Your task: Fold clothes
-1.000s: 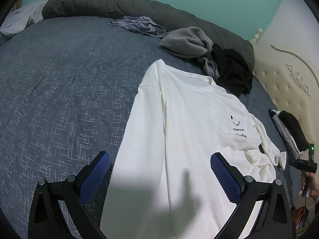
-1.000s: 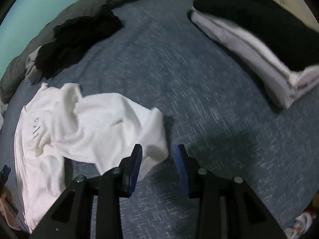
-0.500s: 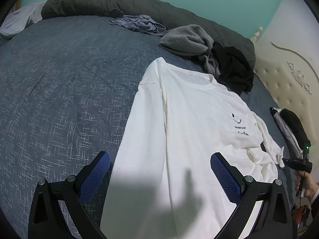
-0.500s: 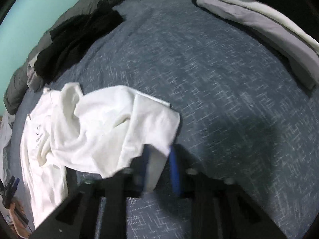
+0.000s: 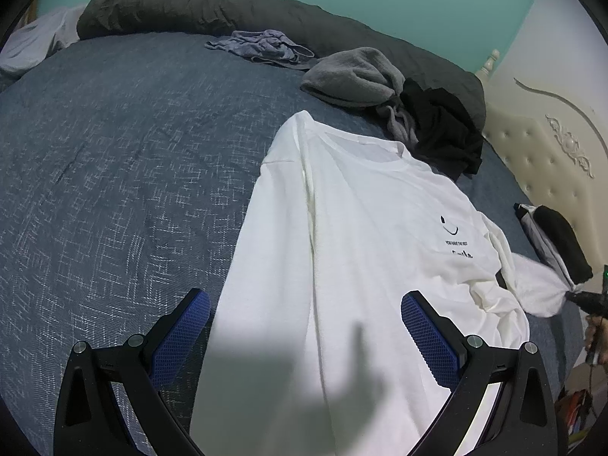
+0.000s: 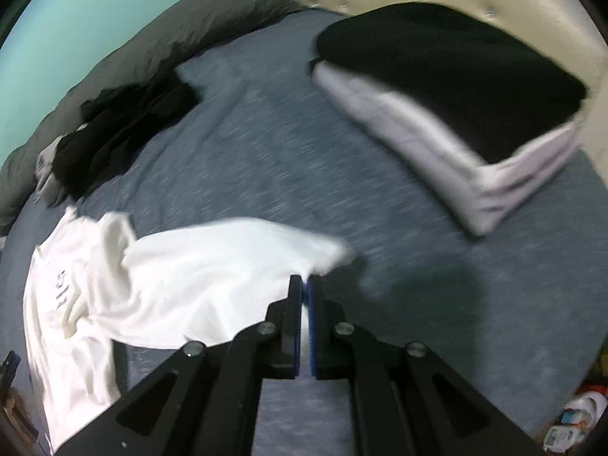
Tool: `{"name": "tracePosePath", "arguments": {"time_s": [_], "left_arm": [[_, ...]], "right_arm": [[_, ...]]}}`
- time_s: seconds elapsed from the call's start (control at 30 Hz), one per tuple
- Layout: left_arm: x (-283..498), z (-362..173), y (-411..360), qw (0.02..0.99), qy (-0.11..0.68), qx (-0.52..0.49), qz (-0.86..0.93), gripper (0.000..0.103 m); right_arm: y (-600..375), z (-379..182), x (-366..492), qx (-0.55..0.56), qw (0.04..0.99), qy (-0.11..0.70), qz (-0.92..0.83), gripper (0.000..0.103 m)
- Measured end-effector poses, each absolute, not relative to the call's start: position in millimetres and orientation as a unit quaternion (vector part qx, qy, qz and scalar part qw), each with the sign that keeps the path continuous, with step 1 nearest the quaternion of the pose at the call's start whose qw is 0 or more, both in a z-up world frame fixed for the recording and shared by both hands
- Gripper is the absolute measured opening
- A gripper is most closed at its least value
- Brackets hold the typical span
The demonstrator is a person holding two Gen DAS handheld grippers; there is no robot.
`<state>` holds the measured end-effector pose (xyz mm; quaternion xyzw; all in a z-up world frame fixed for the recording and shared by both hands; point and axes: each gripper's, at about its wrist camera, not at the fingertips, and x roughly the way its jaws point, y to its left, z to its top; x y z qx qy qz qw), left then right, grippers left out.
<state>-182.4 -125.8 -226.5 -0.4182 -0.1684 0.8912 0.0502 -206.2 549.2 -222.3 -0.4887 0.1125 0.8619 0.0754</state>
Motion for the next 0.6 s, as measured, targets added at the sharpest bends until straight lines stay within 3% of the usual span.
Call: {"name": "tracePosePath", "arguments": {"time_s": [0.6], "left_arm": [[-185,-230,-123,0.042,-0.154,-0.423,0.892,0.103]], "right_arm": [[620,-208,-209,-0.488,0.164,0.073,0.854,0.002]]}}
